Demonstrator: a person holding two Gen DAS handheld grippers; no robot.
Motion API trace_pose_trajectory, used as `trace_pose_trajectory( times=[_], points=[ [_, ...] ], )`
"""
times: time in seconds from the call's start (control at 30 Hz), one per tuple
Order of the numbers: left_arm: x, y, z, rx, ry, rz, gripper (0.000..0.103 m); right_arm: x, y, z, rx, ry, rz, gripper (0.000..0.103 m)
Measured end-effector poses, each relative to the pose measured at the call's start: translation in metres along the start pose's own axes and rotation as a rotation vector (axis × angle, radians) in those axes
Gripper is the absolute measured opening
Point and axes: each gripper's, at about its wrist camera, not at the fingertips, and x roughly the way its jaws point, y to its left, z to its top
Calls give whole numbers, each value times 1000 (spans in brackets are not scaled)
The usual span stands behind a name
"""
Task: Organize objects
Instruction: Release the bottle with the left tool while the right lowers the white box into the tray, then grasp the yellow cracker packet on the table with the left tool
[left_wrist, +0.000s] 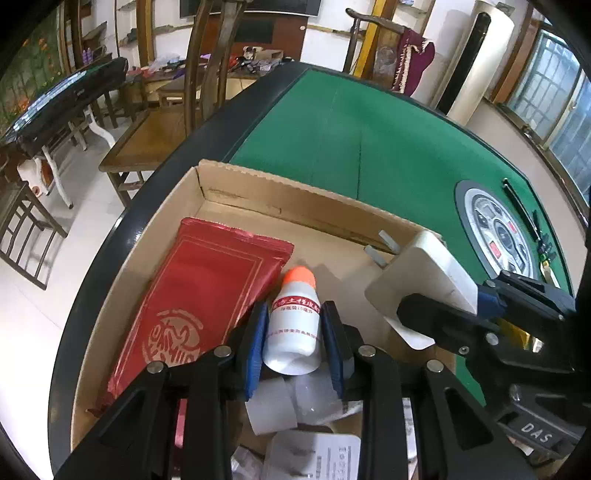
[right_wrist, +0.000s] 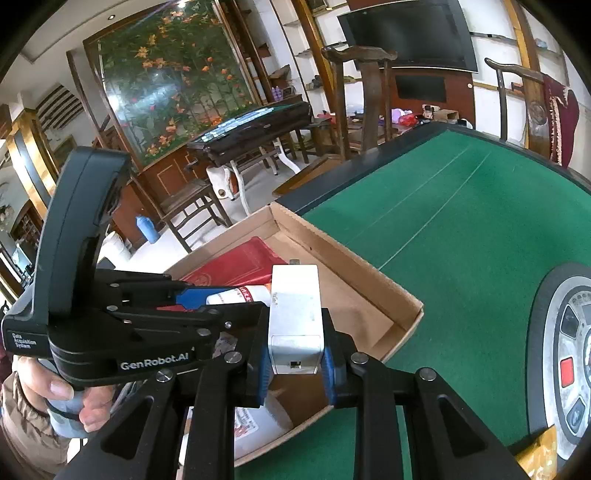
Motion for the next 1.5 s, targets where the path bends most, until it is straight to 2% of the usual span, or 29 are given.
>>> trace_pose_trajectory(
  times=[0.1,0.27,0.4,0.7,0.8,0.87,0.93,1.03,1.1,1.13,1.3,1.4,1.5],
  points=[
    [4,2,-5,3,21,1,29,4,-2,0,3,8,-5,25],
    [-8,5,-17,19,5,-1,29,19,4,0,-30,48,-22,25],
    [-23,4,-23,53,-31,35,29,25,11,0,-52,68,-32,25],
    [-74,9,-51,43,-138,19,29,36,28,-7,-85,100,-62,26],
    [-93,11,-64,38,-192,13,30,34,29,-7,-66,101,-25,28],
    [-106,11,-71,37,-220,3,36,34,29,-7,-38,99,6,30],
    [-116,8,-76,34,-242,-4,48,27,25,-7,2,86,29,35],
    [-129,3,-81,30,-268,-6,52,6,24,-6,32,39,31,52],
    [-135,0,-86,24,-284,-7,58,-13,23,-10,35,10,23,64],
    [-138,-1,-89,21,-293,-11,59,-27,21,-14,35,-5,20,66],
    [-145,-17,-106,20,-303,-78,67,-100,0,-57,63,-52,-46,96],
    [-143,-38,-118,52,-289,-118,71,-134,-14,-87,111,-60,-83,103],
    [-134,-60,-132,81,-274,-145,75,-174,-31,-122,158,-121,-113,103]
  ],
)
